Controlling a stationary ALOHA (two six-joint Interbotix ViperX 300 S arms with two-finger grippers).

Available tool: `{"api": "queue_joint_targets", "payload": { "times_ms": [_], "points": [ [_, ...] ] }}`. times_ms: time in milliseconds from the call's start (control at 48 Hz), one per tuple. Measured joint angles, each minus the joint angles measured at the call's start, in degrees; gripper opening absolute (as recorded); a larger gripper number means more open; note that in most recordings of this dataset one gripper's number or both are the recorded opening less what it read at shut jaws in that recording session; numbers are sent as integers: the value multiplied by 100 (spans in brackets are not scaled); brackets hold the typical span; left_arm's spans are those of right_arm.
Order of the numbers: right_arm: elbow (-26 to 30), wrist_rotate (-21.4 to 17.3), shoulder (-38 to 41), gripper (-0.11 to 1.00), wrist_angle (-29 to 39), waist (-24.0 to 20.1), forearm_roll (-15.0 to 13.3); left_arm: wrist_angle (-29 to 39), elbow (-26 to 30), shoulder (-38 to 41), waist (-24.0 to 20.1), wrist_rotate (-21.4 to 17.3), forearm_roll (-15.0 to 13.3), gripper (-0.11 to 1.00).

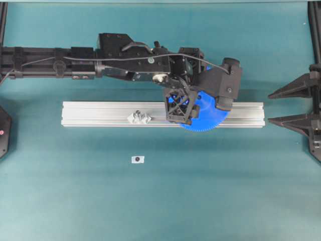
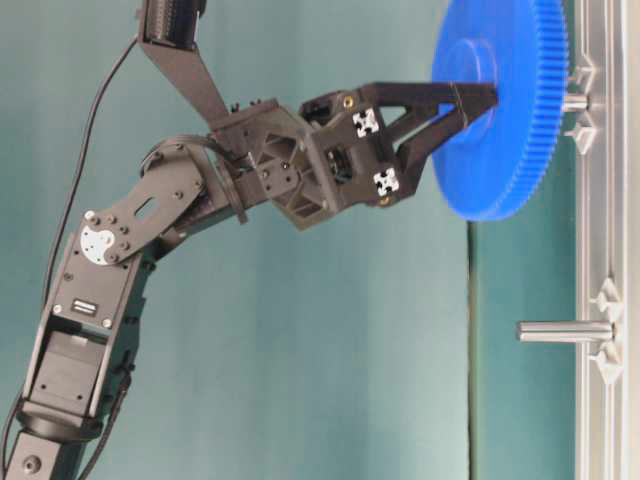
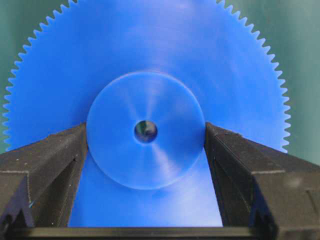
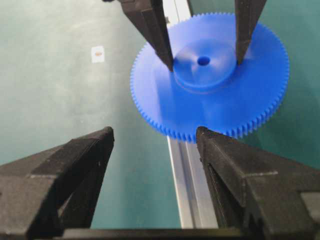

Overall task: Insert the large gear onto the shaft.
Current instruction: 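Align the gear's center hole above the right metal shaft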

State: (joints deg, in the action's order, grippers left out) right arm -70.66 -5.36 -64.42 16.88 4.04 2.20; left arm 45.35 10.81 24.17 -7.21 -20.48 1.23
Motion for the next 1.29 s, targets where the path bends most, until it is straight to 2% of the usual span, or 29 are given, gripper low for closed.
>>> {"api": "queue_joint_targets", "payload": {
  "times_ms": [709, 1000, 1084, 1292],
  "points": [
    [0, 0, 0, 75, 9, 9, 0, -44, -334, -167, -18, 264, 0, 79],
    [0, 0, 0, 75, 9, 9, 0, -44, -378, -176, -18, 756, 0, 79],
    [0, 0, 0, 75, 0, 9, 0, -53, -413, -193, -9, 870, 0, 85],
    [0, -158, 0, 75, 0, 9, 0, -97, -466, -211, 35, 888, 9, 82]
  ]
}}
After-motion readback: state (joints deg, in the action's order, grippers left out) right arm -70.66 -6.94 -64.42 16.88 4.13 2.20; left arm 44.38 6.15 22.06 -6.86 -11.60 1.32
